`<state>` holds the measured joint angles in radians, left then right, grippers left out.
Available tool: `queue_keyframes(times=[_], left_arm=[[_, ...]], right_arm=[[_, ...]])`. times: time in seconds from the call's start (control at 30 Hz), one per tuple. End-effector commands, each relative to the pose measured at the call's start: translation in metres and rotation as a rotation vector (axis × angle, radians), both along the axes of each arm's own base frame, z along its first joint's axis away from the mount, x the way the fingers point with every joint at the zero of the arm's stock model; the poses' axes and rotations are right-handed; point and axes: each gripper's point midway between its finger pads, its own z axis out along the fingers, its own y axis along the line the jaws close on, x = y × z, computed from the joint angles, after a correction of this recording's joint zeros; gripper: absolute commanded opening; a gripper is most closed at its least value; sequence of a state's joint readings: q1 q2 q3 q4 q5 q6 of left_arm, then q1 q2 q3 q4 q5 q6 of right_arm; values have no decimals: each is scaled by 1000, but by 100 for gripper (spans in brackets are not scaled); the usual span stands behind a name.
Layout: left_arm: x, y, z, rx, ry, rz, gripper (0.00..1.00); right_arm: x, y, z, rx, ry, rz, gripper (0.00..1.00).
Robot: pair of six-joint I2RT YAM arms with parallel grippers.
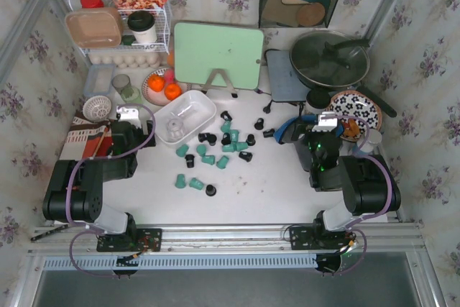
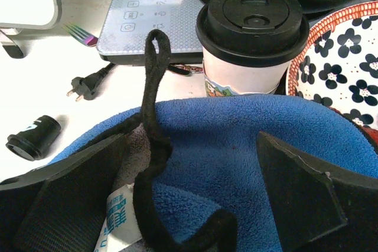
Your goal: Mix the coffee capsules in the storage basket
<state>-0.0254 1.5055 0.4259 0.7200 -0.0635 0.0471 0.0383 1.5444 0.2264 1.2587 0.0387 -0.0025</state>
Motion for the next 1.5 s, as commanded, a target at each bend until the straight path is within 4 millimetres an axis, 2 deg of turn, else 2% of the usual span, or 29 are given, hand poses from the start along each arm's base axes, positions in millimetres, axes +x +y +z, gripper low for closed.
queue_keyframes(times=[0.0,1.13,1.27,1.37,1.4,1.47], left_arm=[[5,-1,8,-8,-31,-3,99],[5,-1,8,-7,-32,-5,99],[5,-1,10,-5,-32,-1,99],[8,-1,24,-2,-21,8,99],[6,2,26,-9,31,36,99],[3,14,44,-33,101,148,99]], right_arm=[[1,2,5,10,-20,7,100],[1,1,5,8,-22,3,100],[5,-7,14,22,-9,-50,100],[3,-14,20,40,1,-97,100],[2,-17,24,49,1,-116,100],[1,-21,37,62,-8,-147,100]])
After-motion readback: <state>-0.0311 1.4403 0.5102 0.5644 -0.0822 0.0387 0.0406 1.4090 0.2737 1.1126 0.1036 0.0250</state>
